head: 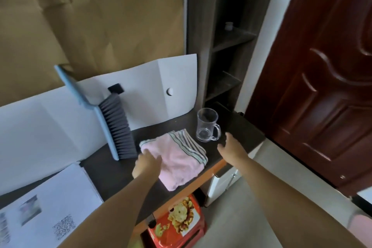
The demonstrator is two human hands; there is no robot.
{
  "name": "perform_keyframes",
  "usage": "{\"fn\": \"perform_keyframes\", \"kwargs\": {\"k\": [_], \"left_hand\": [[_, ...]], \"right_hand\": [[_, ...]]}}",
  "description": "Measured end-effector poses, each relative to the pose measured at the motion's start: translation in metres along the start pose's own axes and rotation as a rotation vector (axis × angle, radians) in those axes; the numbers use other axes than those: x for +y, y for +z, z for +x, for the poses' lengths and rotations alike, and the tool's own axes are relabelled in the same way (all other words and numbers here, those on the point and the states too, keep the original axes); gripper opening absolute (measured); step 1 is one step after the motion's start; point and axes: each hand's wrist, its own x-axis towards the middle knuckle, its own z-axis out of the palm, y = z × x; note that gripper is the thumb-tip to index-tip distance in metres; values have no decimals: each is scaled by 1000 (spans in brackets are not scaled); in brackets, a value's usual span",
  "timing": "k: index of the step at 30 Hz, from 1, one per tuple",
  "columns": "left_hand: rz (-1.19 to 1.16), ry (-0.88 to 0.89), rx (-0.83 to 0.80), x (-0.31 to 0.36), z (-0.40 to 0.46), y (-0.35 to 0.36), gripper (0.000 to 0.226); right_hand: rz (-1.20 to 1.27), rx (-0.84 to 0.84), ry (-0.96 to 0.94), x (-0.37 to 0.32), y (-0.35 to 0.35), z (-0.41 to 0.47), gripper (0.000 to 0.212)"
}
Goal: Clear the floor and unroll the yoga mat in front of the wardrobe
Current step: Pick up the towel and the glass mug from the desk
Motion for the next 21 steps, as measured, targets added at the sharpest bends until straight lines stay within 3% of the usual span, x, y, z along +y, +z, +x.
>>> {"fn": "perform_keyframes", "kwargs": {"k": [3, 6, 9, 11, 15, 18, 21], "left_hand": [[-408, -324, -197, -17, 18, 7, 69], [-900, -445, -256, -14, 23, 22, 56], [-1040, -524, -254, 1, 23, 35, 60], [-1060, -547, -308, 7, 23, 36, 58], [-1106, -432, -372, 20, 25, 17, 54], [-1097, -253, -390, 44, 23, -5, 53], [-1031, -98, -508, 80, 16, -15, 45]], "right_hand": [[227, 37, 0, -17, 11, 39, 70], [337, -28, 74, -21, 16, 64, 56], [498, -113, 152, -17, 17, 78, 35], [595, -168, 176, -15, 18, 79, 32], [688, -237, 200, 0, 12, 68, 27], [685, -174, 189, 22, -7, 51, 18], [720, -64, 194, 46, -33, 27, 21]]}}
